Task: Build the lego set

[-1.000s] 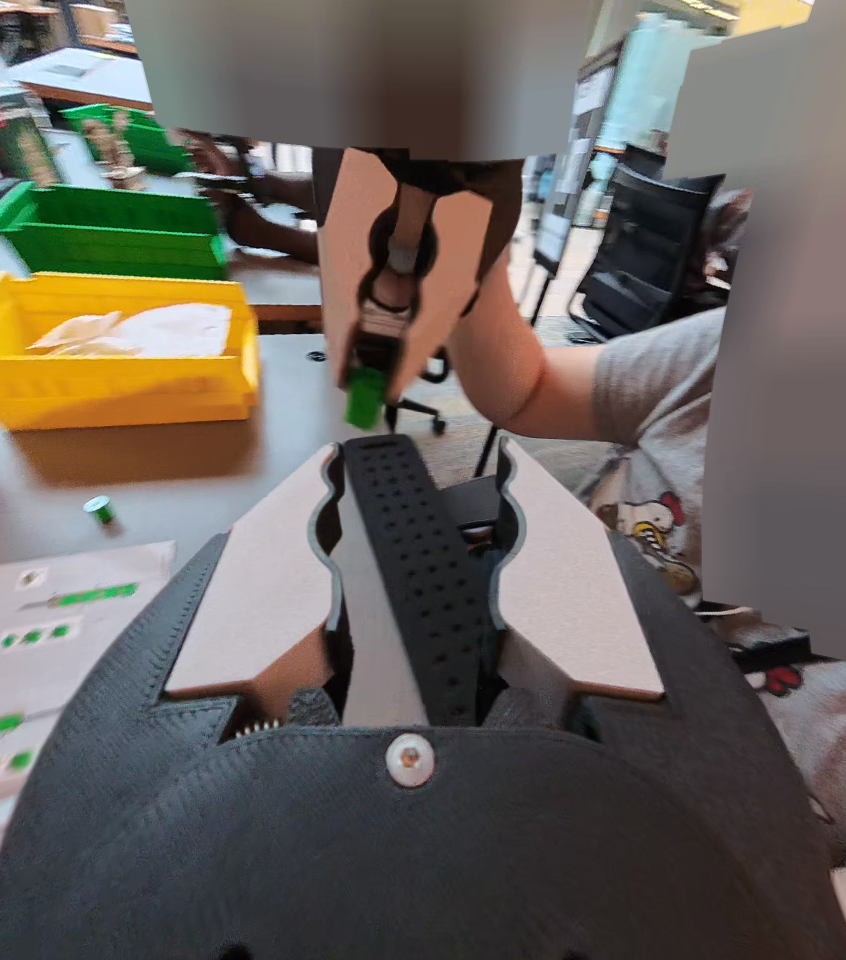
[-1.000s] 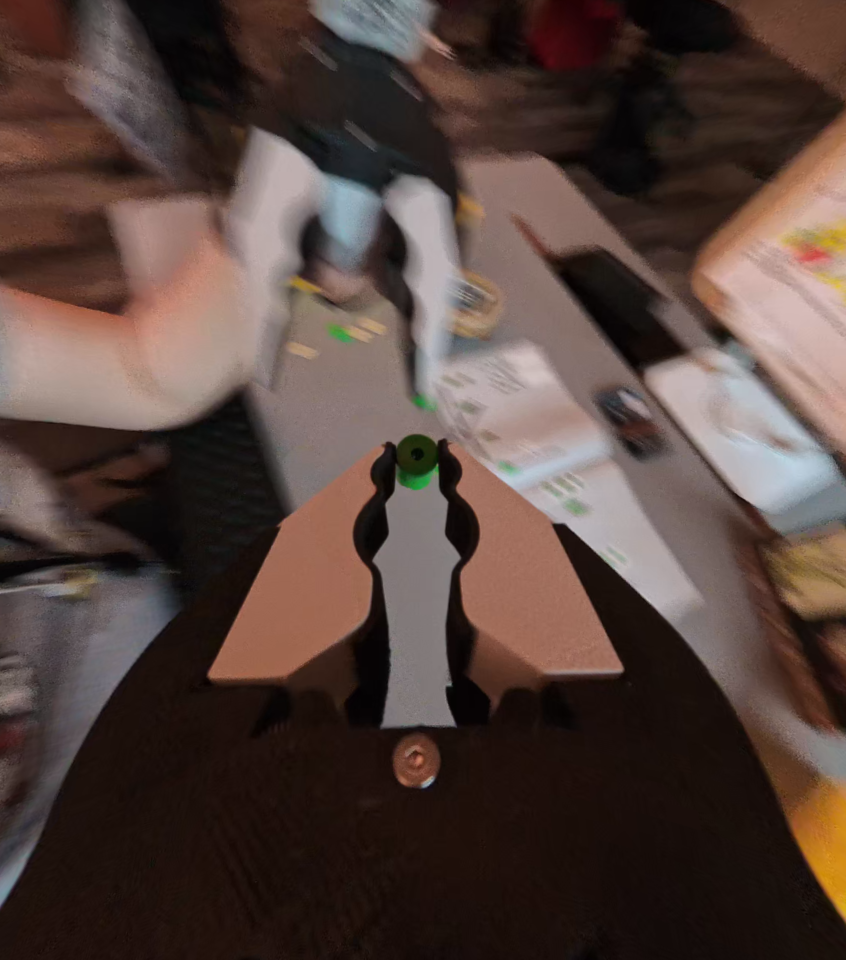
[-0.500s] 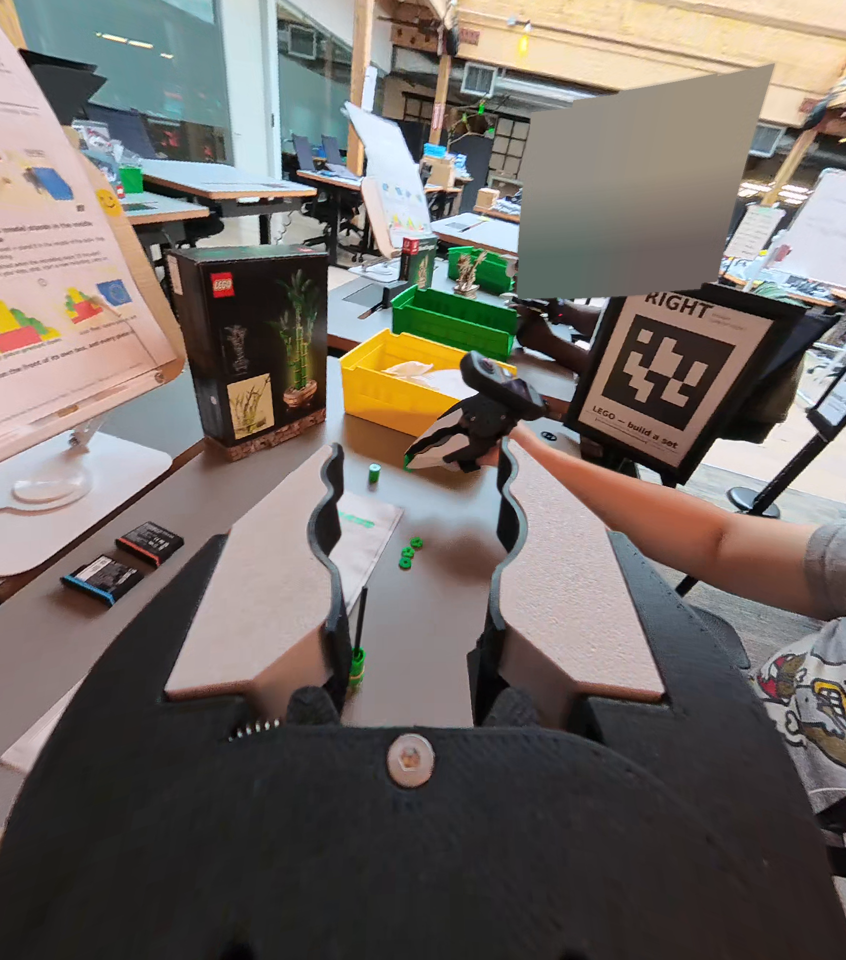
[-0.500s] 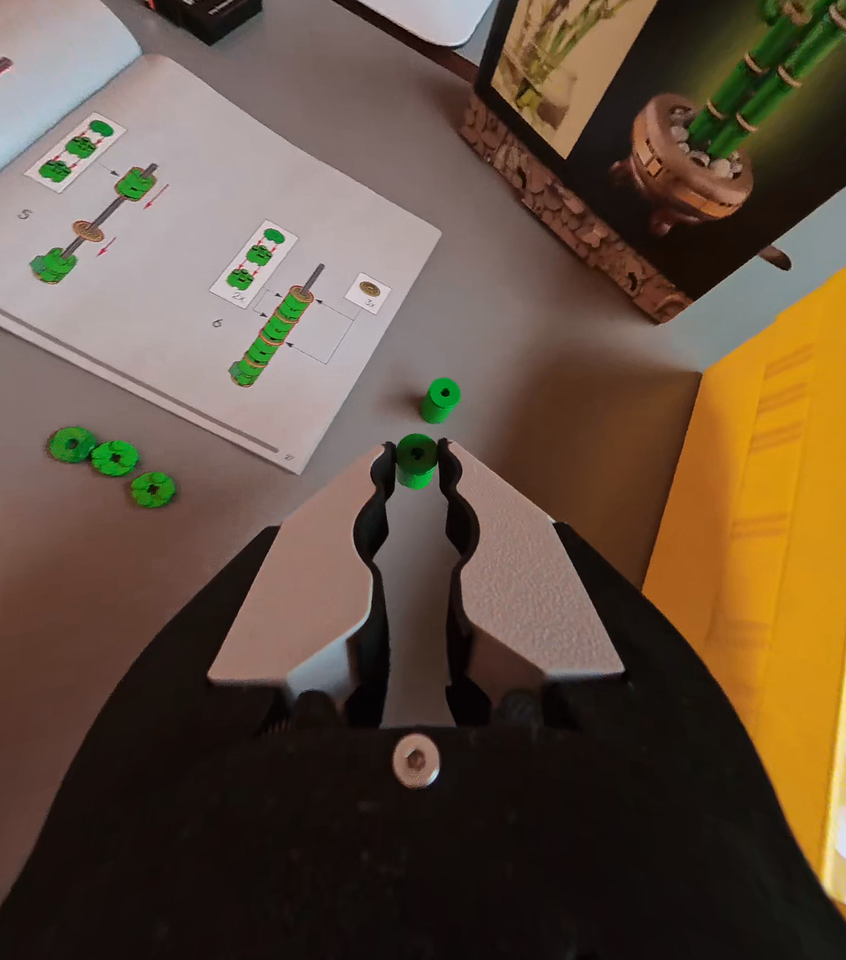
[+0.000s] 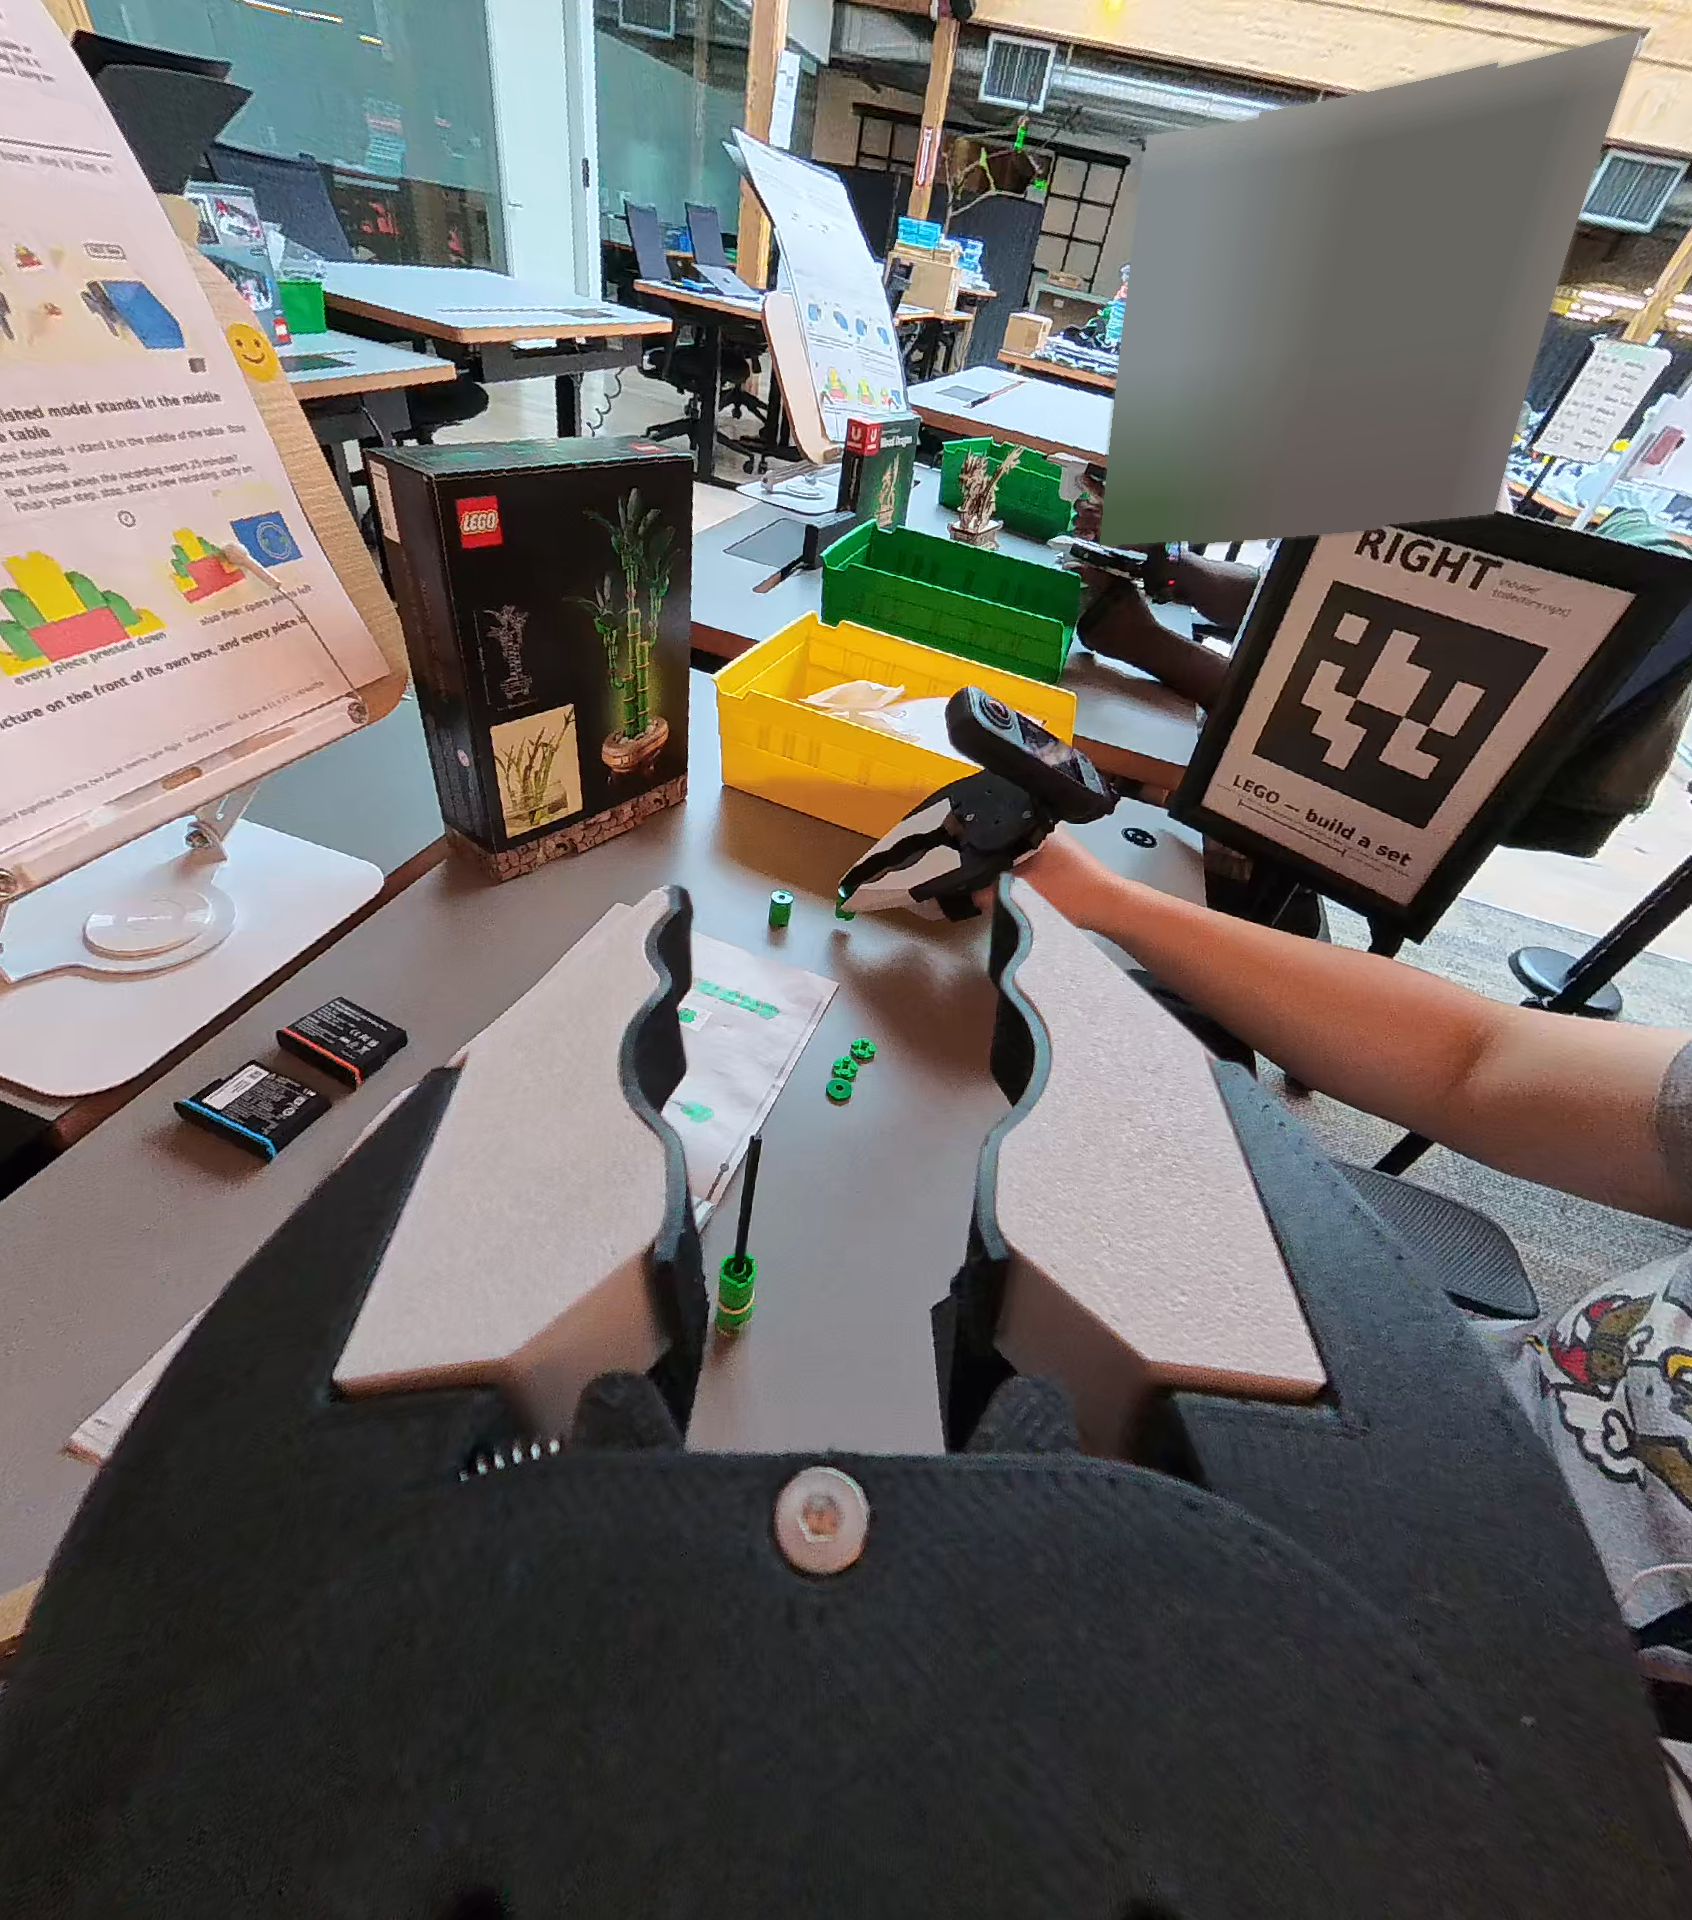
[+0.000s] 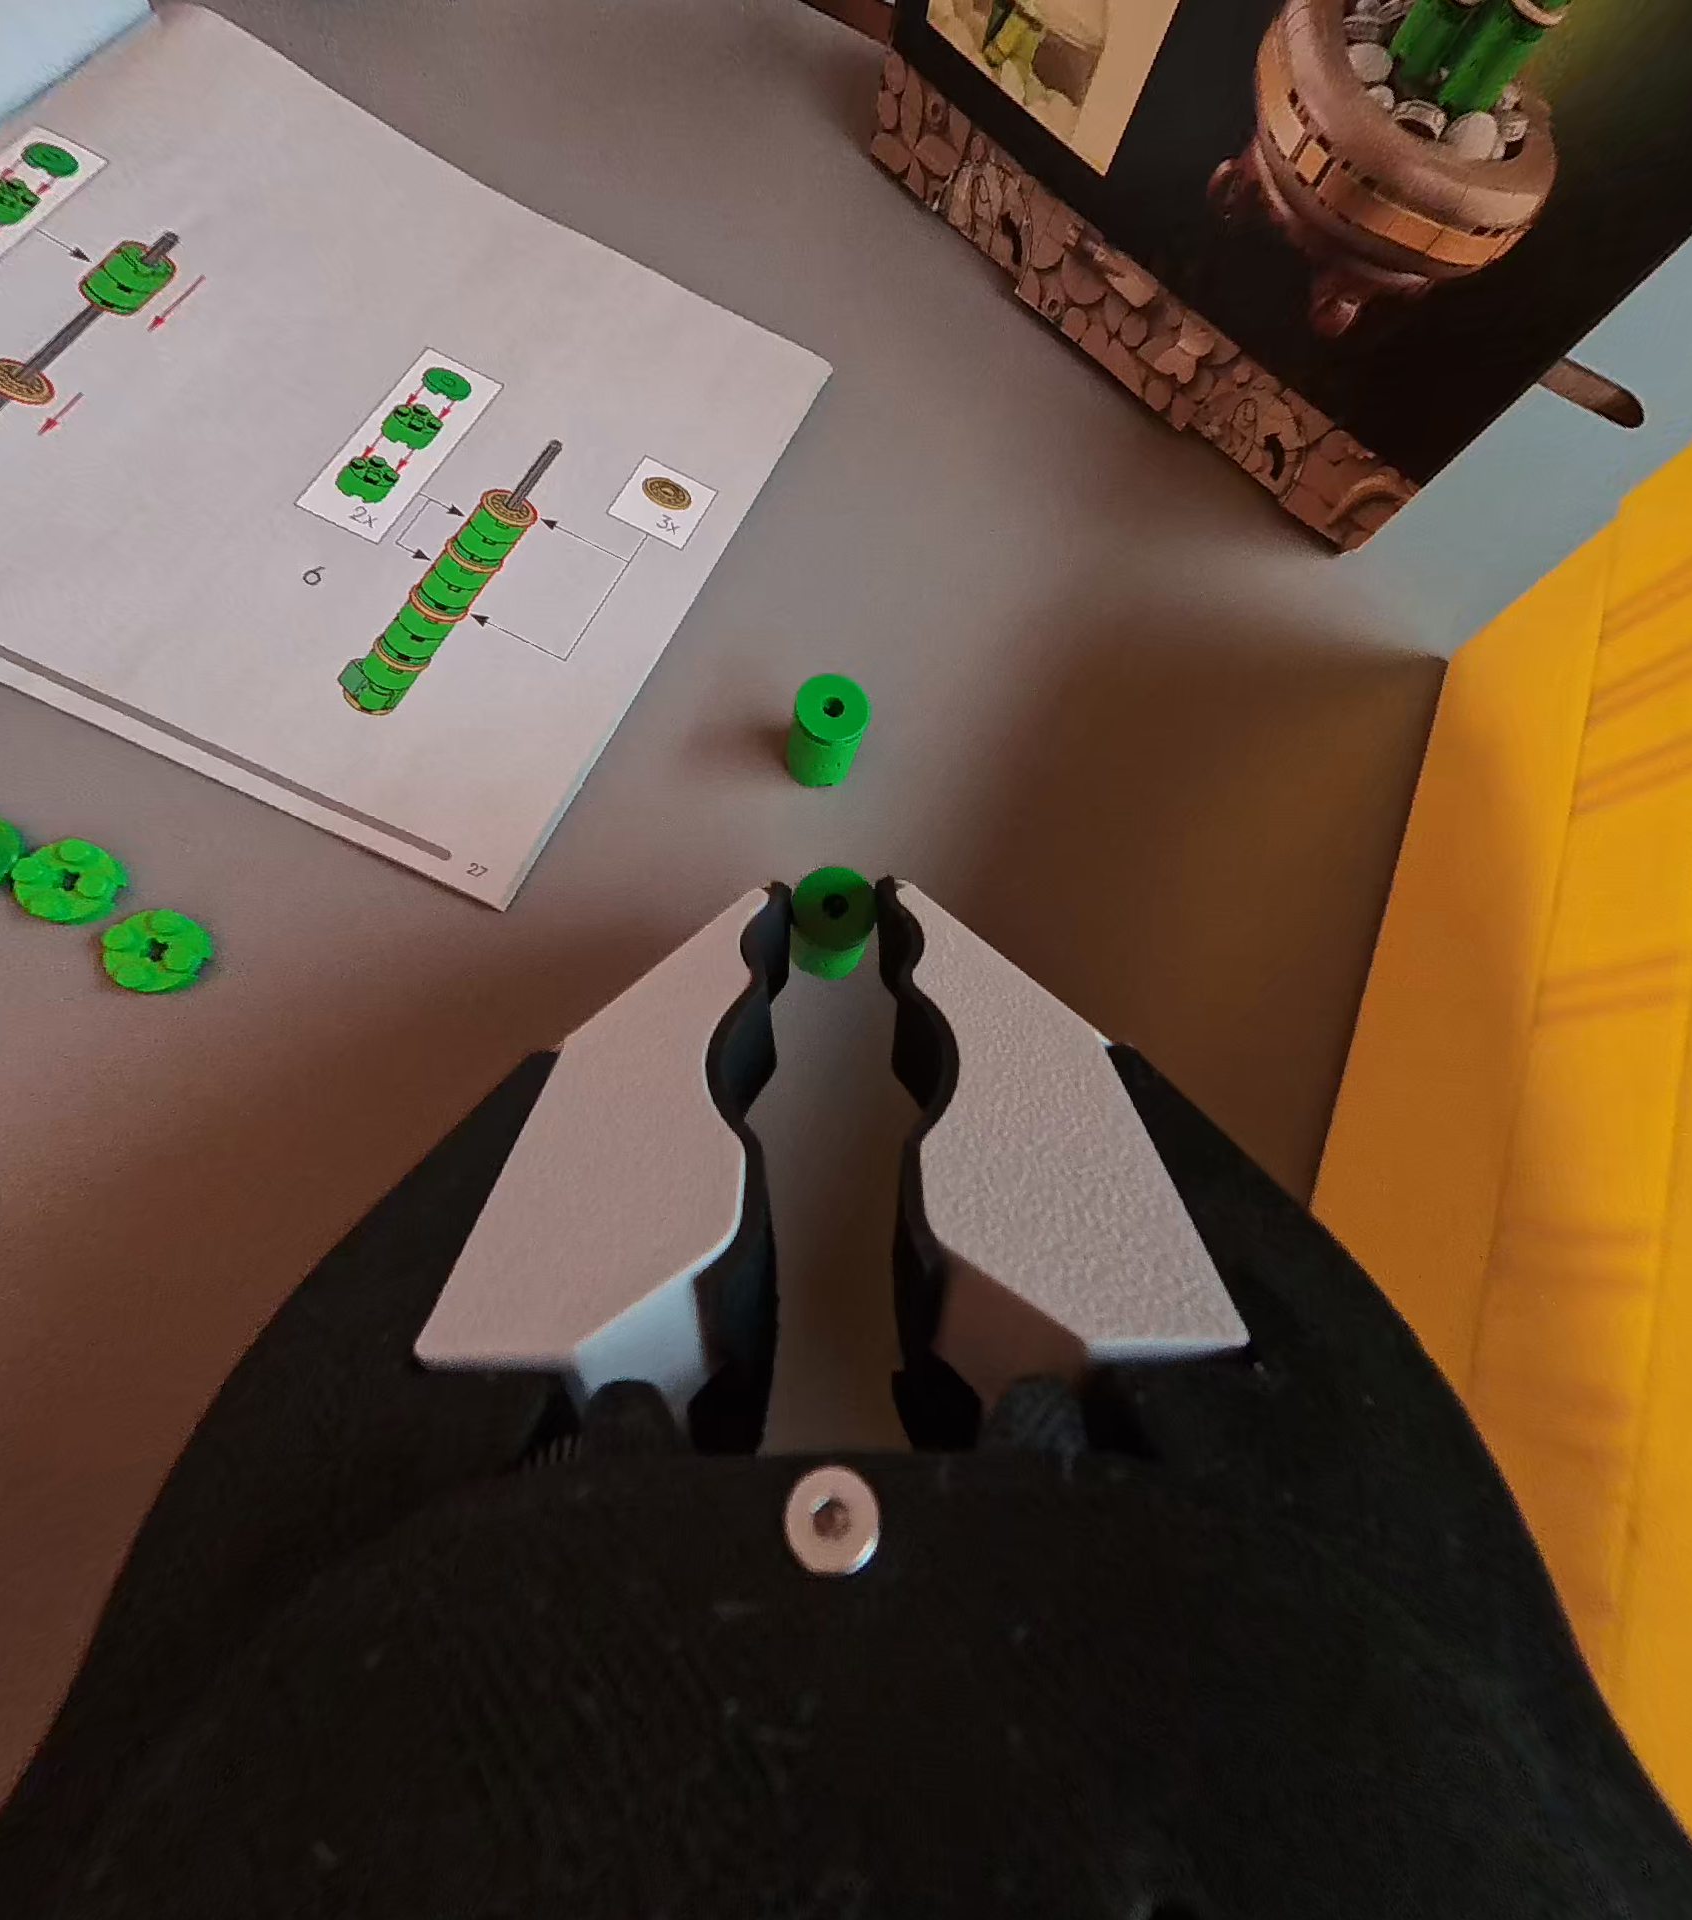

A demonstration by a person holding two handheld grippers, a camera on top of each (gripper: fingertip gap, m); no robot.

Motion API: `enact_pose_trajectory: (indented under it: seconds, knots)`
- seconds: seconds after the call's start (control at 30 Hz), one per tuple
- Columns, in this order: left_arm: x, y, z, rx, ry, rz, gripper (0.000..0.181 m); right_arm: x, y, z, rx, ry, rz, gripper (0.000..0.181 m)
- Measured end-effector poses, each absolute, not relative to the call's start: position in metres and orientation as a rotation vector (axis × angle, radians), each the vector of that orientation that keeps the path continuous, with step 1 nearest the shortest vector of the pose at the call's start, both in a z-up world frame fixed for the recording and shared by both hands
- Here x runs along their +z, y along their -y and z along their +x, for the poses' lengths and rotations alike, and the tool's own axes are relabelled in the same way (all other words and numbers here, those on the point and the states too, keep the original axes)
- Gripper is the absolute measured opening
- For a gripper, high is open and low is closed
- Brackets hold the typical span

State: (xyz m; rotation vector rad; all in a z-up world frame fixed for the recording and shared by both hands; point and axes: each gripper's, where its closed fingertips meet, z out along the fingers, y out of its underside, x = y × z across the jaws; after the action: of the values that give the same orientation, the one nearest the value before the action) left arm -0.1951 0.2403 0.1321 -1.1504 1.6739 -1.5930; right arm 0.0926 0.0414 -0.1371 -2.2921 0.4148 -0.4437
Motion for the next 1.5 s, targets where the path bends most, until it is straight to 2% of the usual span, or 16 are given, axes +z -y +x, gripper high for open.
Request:
enact_pose_trajectory:
  seconds: [0.37,0.4,0.47,0.53,0.63,0.77,0.87,0.97,1.1,1.23,1.5]
  knots:
    - [0.131,-0.240,-0.195,-1.594,-1.686,-1.149,0.054,-0.148,-0.044,0.089,-0.404,-0.380,-2.310,0.015]
    - [0.130,-0.240,-0.195,-1.590,-1.688,-1.151,0.054,-0.148,-0.044,0.089,-0.404,-0.376,-2.305,0.017]
    - [0.128,-0.240,-0.193,-1.571,-1.688,-1.163,0.053,-0.135,-0.043,0.097,-0.503,-0.380,-2.242,0.038]
    - [0.127,-0.239,-0.191,-1.557,-1.698,-1.163,0.054,-0.107,-0.043,0.090,-0.557,-0.345,-2.169,0.039]
    - [0.128,-0.237,-0.190,-1.547,-1.696,-1.160,0.054,-0.041,-0.071,0.030,-0.528,-0.156,-2.006,0.043]
    - [0.134,-0.247,-0.190,-1.493,-1.625,-1.181,0.054,0.014,-0.140,-0.151,-0.183,0.245,-1.765,0.039]
    - [0.142,-0.259,-0.198,-1.443,-1.547,-1.192,0.054,-0.014,-0.188,-0.232,-0.194,0.382,-1.757,0.031]
    - [0.151,-0.275,-0.213,-1.389,-1.453,-1.203,0.054,-0.060,-0.238,-0.258,-0.226,0.384,-1.830,0.029]
    - [0.161,-0.290,-0.233,-1.341,-1.373,-1.199,0.054,-0.107,-0.285,-0.240,-0.428,0.373,-2.014,0.033]
    - [0.169,-0.290,-0.249,-1.366,-1.342,-1.164,0.053,-0.146,-0.305,-0.215,-0.395,0.236,-2.217,0.039]
    - [0.166,-0.286,-0.248,-1.330,-1.369,-1.155,0.052,-0.161,-0.316,-0.207,-0.243,0.091,-2.285,0.019]
